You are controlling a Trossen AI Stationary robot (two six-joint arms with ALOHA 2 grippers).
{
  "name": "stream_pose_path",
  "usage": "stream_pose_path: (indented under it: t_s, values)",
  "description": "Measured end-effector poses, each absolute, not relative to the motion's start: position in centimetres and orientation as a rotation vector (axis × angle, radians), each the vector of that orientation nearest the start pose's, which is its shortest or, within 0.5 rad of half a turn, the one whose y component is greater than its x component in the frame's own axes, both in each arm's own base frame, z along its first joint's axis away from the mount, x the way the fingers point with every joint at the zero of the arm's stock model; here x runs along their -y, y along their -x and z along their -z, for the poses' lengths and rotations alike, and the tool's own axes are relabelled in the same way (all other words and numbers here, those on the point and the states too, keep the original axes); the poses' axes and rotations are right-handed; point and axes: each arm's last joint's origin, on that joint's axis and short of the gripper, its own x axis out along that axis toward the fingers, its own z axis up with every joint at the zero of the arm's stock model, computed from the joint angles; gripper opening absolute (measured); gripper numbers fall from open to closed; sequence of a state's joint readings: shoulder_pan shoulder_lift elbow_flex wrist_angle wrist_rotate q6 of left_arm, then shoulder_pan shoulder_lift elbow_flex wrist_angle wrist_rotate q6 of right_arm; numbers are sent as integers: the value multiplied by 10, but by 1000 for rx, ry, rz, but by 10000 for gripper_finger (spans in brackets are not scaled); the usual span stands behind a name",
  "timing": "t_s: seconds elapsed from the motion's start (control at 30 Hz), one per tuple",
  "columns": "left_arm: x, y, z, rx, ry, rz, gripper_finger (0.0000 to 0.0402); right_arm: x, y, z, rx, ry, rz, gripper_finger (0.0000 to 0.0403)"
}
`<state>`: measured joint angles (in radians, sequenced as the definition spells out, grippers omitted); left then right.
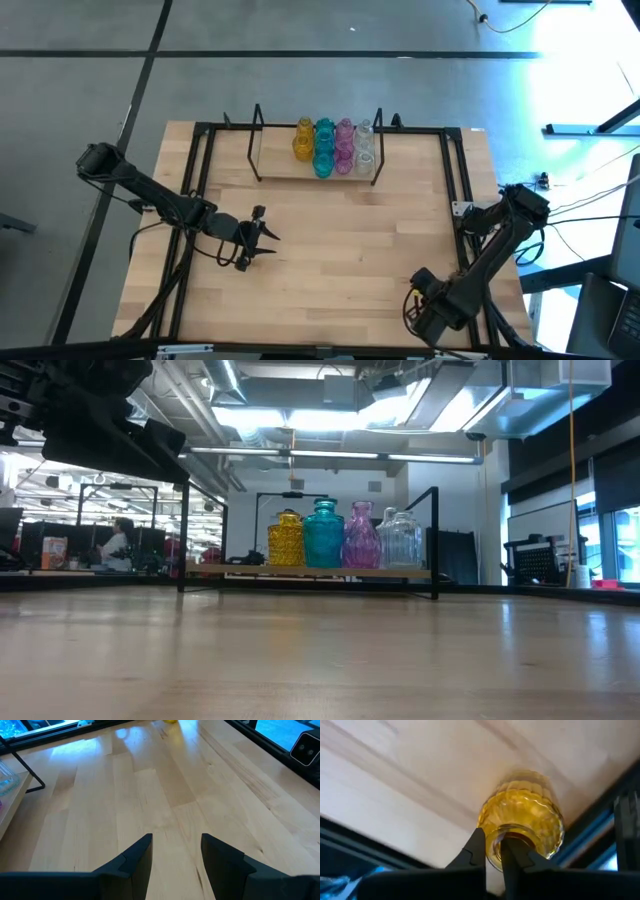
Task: Sort vases onto shelf
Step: Put the yellow vase on the shelf aligned with the other yellow vases
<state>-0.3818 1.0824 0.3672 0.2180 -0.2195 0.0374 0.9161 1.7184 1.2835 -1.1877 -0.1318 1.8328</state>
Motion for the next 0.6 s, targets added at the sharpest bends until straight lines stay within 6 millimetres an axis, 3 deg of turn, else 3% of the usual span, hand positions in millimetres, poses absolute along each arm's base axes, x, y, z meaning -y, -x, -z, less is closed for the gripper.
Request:
stream_pose_path:
  t_s: [0.37,0.6]
  values:
    - [70,-192,-175,-473,-185,168,161,-211,-219,-219,-1464,-588,651,15]
    - [71,-192,-175,-473,-185,168,161,-191,-252,-219,-1338,-512,496,15]
